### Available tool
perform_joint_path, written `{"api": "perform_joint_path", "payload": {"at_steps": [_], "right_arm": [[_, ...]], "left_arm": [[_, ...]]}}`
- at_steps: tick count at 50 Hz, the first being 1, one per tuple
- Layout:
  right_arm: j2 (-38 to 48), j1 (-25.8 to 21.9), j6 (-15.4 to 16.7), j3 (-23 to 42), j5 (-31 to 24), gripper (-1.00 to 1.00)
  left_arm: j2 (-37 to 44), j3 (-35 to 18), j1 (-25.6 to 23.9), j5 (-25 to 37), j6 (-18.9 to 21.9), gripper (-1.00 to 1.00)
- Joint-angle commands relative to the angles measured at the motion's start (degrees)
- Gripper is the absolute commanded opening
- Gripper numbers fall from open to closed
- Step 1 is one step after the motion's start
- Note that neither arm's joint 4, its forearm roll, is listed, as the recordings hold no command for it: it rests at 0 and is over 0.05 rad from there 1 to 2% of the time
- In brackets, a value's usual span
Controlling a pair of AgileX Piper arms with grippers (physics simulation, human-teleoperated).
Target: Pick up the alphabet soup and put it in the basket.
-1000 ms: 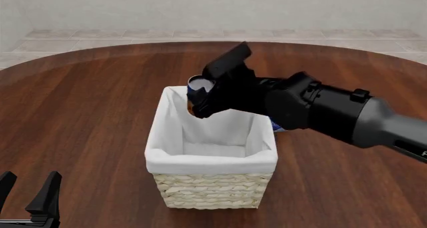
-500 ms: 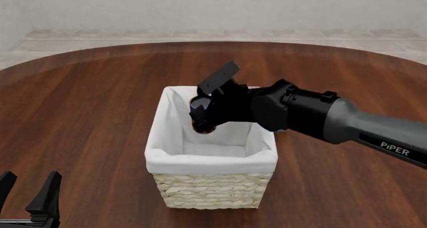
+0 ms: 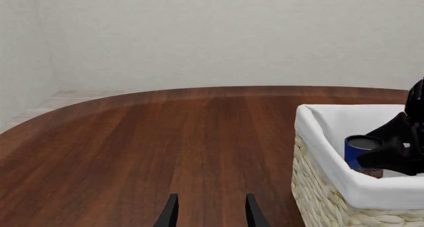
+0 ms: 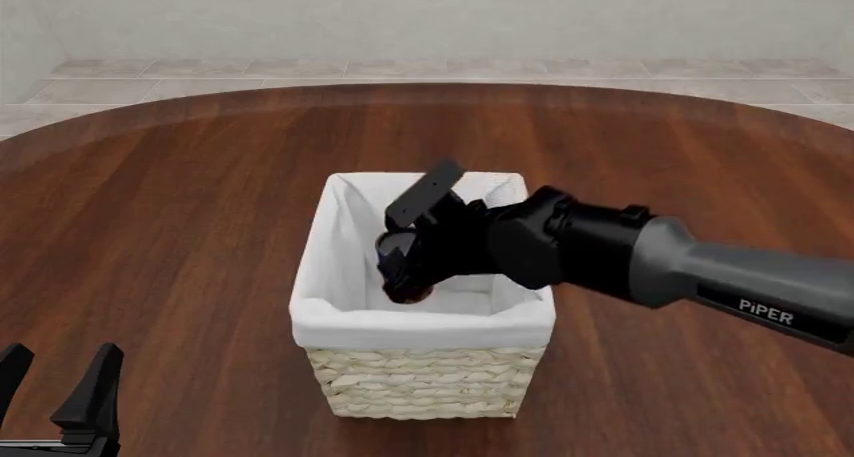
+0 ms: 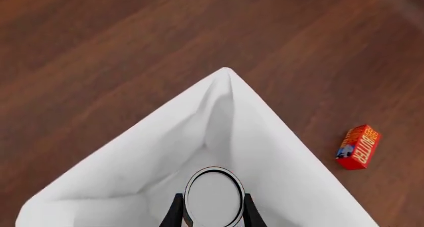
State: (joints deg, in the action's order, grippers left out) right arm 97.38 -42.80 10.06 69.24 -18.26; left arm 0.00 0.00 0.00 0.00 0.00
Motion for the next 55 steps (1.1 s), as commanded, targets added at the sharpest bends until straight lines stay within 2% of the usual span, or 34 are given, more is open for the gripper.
{"api": "perform_joint_path", "payload": {"at_steps": [1, 10, 11, 43, 55], "right_arm": [[0.02, -0.52, -0.78, -0.99, 0.13, -1.0], [0.17, -0.17, -0.52, -1.12, 0.23, -1.0], [0.36, 0.08, -0.08, -1.16, 0.35, 1.0], [-2.8, 2.15, 0.54, 0.58, 0.21, 1.0], [-6.44, 0.28, 0.43, 0.93, -0.74, 1.0]], "left_arm": [[0.0, 0.0, 0.0, 0.0, 0.0, 1.0], [0.0, 0.0, 0.0, 0.0, 0.0, 1.0], [0.0, 0.0, 0.0, 0.0, 0.0, 1.0], [0.0, 0.0, 0.0, 0.0, 0.0, 1.0], [0.0, 0.0, 0.0, 0.0, 0.0, 1.0]]}}
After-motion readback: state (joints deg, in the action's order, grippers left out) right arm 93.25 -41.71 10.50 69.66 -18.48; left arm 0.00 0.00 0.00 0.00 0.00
